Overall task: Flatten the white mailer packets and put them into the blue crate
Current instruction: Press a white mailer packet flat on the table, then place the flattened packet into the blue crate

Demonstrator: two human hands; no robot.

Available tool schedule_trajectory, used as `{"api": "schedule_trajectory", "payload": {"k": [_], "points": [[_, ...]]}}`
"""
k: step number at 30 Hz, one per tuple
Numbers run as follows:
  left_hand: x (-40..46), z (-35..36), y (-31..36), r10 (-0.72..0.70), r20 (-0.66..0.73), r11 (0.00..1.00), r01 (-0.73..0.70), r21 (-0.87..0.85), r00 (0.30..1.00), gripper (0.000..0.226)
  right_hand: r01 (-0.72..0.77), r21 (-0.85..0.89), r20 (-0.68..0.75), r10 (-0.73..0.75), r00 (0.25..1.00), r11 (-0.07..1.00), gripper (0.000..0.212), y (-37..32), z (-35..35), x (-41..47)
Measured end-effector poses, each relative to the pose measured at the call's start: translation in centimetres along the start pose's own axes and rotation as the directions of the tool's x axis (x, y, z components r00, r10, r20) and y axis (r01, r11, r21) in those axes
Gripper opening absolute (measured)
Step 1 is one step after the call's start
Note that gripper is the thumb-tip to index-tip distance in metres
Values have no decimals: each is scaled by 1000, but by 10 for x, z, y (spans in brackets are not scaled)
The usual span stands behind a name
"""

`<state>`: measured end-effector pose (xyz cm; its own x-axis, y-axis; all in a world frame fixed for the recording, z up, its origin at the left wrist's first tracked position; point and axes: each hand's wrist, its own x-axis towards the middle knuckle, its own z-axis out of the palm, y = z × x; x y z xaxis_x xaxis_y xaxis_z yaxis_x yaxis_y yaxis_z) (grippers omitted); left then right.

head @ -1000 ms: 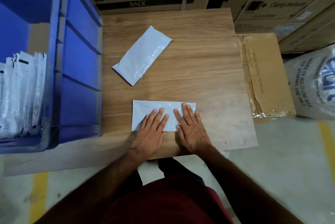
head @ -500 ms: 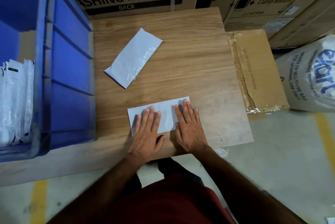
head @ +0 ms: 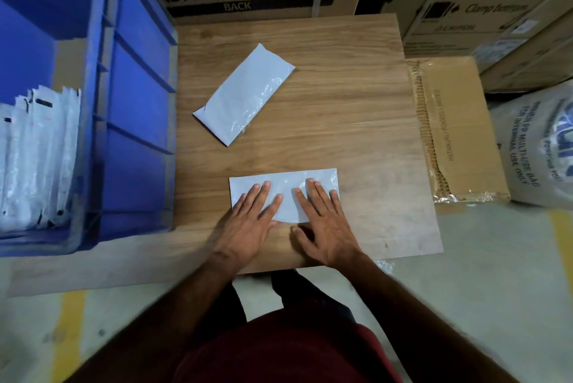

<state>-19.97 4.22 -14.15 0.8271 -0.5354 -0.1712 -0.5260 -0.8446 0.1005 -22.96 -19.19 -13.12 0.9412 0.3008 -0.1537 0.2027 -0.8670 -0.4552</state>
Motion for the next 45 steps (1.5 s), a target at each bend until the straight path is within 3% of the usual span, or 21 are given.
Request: {"api": "schedule_trajectory", "payload": {"k": [6,11,14,20,23,30,35,37,41,43,45], "points": [[13,-31,-14,77,-10,994,-78,-78,997,46,-63,-40,-7,63,998,997,71,-10,-7,12],[14,-85,-18,46,14,999,-46,-7,999,64,-43,-42,-154,36,987,998,71,-34,-49,29],[25,-129,-16,41,-91,999,-41,3,995,56,-8,-76,-249,-12,968,997,65,-47,-86,40],[34,-221,-24,27,-249,997,-9,76,968,70,-19,-145,-384,-39,923,989,66,-79,-158,65],[26,-257,-43,30,-337,994,6,106,941,65,25,-123,-457,-80,886,992,64,-107,-184,81],[-19,-321,-135,71,-400,964,41,264,914,75,89,-123,-450,-136,882,988,66,-213,-201,127],[-62,-337,-223,77,-415,959,46,278,907,67,120,-125,-417,-162,895,985,63,-298,-185,154],[-75,-337,-264,108,-395,955,14,296,912,75,129,-86,-383,-152,911,988,71,-331,-174,165],[-95,-344,-335,112,-359,947,10,320,927,84,84,154,-319,-31,947,984,74,-403,-145,178],[-97,-342,-365,184,-343,943,-67,326,921,70,34,236,-290,37,956,971,73,-433,-125,187],[-92,-333,-390,246,-275,939,-157,307,930,69,-38,274,-262,112,958,961,74,-454,-105,195]]}}
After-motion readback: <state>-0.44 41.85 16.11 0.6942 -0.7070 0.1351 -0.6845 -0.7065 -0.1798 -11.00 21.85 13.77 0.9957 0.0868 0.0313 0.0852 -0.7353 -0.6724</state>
